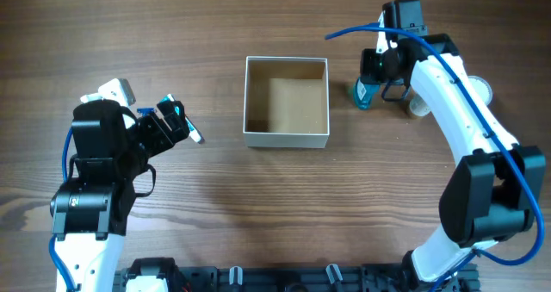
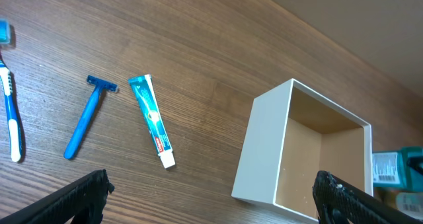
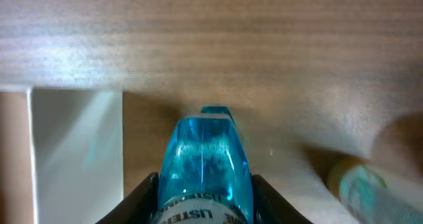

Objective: Pack container
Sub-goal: 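Carry the mouthwash bottle left and lower it into the white box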

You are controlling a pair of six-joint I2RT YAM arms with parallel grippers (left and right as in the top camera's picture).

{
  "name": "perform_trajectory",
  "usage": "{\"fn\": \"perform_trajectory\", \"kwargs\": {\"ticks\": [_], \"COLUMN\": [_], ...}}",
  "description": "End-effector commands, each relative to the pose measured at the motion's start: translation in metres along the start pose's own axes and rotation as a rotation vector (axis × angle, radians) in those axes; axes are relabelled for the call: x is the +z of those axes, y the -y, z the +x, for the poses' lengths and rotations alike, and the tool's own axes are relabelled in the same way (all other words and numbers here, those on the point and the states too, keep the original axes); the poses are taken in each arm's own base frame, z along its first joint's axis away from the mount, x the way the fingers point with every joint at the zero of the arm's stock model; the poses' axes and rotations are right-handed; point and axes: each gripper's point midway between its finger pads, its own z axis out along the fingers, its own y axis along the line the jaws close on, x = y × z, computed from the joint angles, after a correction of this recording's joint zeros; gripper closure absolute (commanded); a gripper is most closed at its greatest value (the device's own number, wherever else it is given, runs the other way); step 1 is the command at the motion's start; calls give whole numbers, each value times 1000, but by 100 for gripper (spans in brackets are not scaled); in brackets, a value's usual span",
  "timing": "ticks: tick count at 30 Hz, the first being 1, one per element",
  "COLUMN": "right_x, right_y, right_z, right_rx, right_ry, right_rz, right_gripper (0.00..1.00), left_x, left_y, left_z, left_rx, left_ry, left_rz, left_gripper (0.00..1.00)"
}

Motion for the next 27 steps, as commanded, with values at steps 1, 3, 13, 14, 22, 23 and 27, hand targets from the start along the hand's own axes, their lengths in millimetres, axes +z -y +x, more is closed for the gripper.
{"fn": "perform_trajectory", "kwargs": {"ticks": [1,3,13,14,22,23,27], "right_x": [-105,-144,-222,-215,-114,-103,-63], "right_y": [-4,-10,-132,-141,-217,-219,-232], "right_z": [-42,-52,-49,-47,-29,-28,-23], "right_rx": [-3,-21,-133,-119,-101,-82,-73], "right_ry": [249,332,491,478,314,301,247], "right_rz": [3,21,-119,-124,-153,-149,-153], "right_gripper": [96,96,96,96,96,96,96], "left_x": [-4,-4,-4,-4,-4,-4,-4], "left_y": [7,7,7,7,7,7,7], "left_z": [-6,-6,-5,-5,-5,-5,-5], "left_rx": [-4,-4,-4,-4,-4,-4,-4], "left_ry": [11,11,11,11,11,11,11], "left_rz": [23,23,23,23,23,23,23], "left_gripper": [0,0,0,0,0,0,0]}}
